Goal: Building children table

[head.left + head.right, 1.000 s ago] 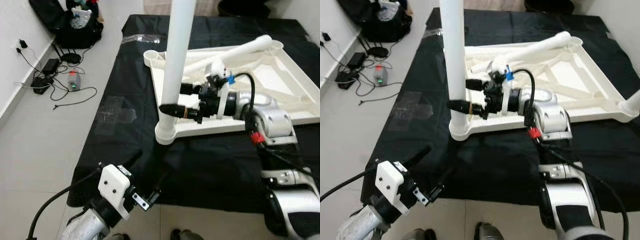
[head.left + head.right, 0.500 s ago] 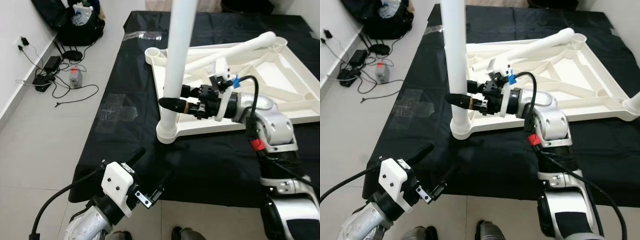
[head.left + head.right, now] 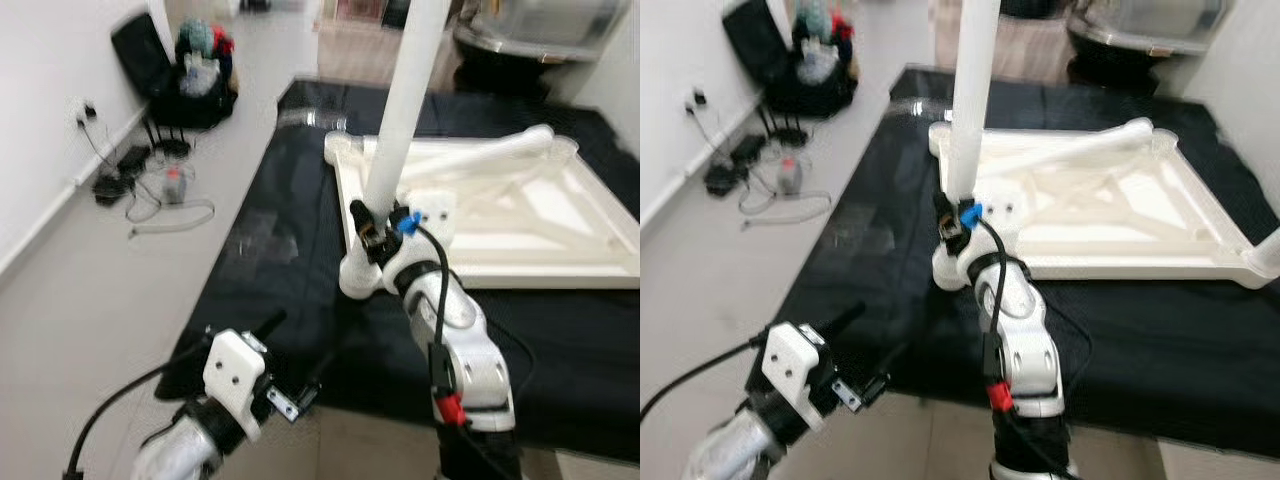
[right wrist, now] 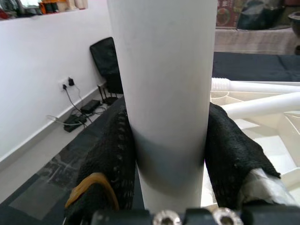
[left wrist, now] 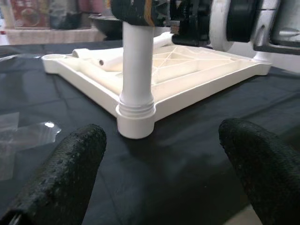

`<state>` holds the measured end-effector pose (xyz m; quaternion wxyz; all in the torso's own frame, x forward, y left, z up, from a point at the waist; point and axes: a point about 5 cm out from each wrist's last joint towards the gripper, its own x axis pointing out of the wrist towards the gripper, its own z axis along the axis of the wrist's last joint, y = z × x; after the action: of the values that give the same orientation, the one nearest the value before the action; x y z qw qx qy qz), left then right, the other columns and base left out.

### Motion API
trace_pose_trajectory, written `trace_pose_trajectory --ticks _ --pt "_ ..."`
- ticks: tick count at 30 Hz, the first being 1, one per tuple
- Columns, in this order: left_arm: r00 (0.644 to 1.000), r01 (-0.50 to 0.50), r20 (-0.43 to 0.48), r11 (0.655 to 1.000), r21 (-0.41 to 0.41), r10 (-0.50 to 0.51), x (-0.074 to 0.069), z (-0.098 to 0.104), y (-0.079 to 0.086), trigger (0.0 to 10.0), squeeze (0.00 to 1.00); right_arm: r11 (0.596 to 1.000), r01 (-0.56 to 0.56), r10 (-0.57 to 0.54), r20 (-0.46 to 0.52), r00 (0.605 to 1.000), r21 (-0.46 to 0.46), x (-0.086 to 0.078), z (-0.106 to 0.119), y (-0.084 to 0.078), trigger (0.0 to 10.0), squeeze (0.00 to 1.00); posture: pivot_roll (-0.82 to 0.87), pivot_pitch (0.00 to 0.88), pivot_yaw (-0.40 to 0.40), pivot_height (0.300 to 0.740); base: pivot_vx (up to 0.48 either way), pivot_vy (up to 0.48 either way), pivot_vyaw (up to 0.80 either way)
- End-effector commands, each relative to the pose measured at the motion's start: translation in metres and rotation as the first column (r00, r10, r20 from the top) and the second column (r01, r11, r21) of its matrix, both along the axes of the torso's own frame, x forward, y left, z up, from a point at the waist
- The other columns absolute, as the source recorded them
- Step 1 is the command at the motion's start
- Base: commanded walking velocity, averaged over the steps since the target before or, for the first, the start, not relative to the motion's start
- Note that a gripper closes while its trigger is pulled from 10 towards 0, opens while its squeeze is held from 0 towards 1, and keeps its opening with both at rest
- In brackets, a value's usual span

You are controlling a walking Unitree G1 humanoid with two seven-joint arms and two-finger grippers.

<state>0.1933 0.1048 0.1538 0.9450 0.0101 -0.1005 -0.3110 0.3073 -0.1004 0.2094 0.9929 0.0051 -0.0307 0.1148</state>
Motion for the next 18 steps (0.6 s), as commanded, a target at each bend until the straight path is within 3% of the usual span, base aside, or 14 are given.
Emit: trace_pose_trajectory --ticks 1,2,4,7,8,9,10,11,14,16,18 --pt "1.0 0.003 -0.003 1.0 0.003 -0.003 0.0 -0.003 -0.001 10.0 0.0 0.999 -0.013 0.003 -0.24 0.971 -0.039 0.0 -0.042 0.001 0.0 0.0 0.01 0.139 -0.069 0.74 0.0 0.0 0.0" --pt "1.0 0.001 0.001 1.0 0.001 -0.001 0.0 -0.003 -0.002 10.0 0.0 0.998 -0.032 0.02 -0.236 0.972 -0.046 -0.001 -0.037 0.002 10.0 0.0 0.0 0.144 -0.073 0.74 0.0 0.0 0.0" --pt "1.0 -0.001 0.003 1.0 0.0 0.001 0.0 -0.003 -0.002 10.0 0.0 0.998 -0.046 0.033 -0.232 0.972 -0.049 -0.001 -0.035 0.003 10.0 0.0 0.0 0.144 -0.073 0.74 0.0 0.0 0.0" --pt "1.0 -0.003 0.005 1.0 -0.002 0.003 -0.002 -0.003 -0.003 10.0 0.0 0.987 -0.158 0.153 -0.175 0.972 -0.011 0.0 -0.02 0.007 10.0 0.0 0.0 0.151 -0.07 0.74 0.0 0.0 0.0" --pt "1.0 -0.001 0.002 1.0 -0.003 0.001 -0.003 -0.004 -0.003 10.0 0.0 0.954 -0.299 0.297 -0.133 0.946 0.011 0.0 -0.01 0.011 10.0 0.96 0.0 0.166 -0.062 0.74 0.0 0.0 0.0" --pt "1.0 0.0 -0.001 1.0 -0.004 0.0 -0.005 -0.004 -0.003 10.0 0.0 0.919 -0.394 0.394 -0.103 0.913 0.019 0.0 -0.002 0.014 10.0 0.96 0.0 0.168 -0.061 0.74 0.0 0.0 0.0" --pt "1.0 0.0 -0.001 1.0 -0.004 0.0 -0.005 -0.004 -0.003 10.0 0.0 0.919 -0.394 0.394 -0.103 0.913 0.019 0.0 -0.002 0.014 10.0 0.96 0.0 0.168 -0.061 0.74 0.0 0.0 0.0" --pt "1.0 0.008 -0.008 1.0 -0.008 -0.008 -0.008 -0.004 -0.002 10.0 0.0 0.832 -0.554 0.553 -0.056 0.831 -0.019 0.003 0.014 0.01 10.0 1.0 0.01 0.184 -0.057 0.74 0.0 0.0 0.0" --pt "1.0 0.01 -0.009 1.0 -0.009 -0.01 -0.009 -0.004 -0.002 10.0 0.0 0.816 -0.577 0.575 -0.05 0.817 -0.031 0.004 0.017 0.008 10.0 1.0 0.01 0.184 -0.057 0.74 0.0 0.0 0.0" --pt "1.0 0.017 -0.012 1.0 -0.012 -0.018 -0.015 -0.002 -0.003 10.0 0.0 0.738 -0.665 0.667 -0.031 0.745 -0.112 0.011 0.031 -0.003 10.0 1.0 0.03 0.215 -0.054 0.74 0.0 0.0 0.0" --pt "1.0 0.019 -0.012 1.0 -0.013 -0.019 -0.017 -0.001 -0.003 10.0 0.0 0.716 -0.685 0.688 -0.029 0.725 -0.134 0.012 0.035 -0.006 10.0 1.0 0.03 0.215 -0.054 0.74 0.0 0.0 0.0"
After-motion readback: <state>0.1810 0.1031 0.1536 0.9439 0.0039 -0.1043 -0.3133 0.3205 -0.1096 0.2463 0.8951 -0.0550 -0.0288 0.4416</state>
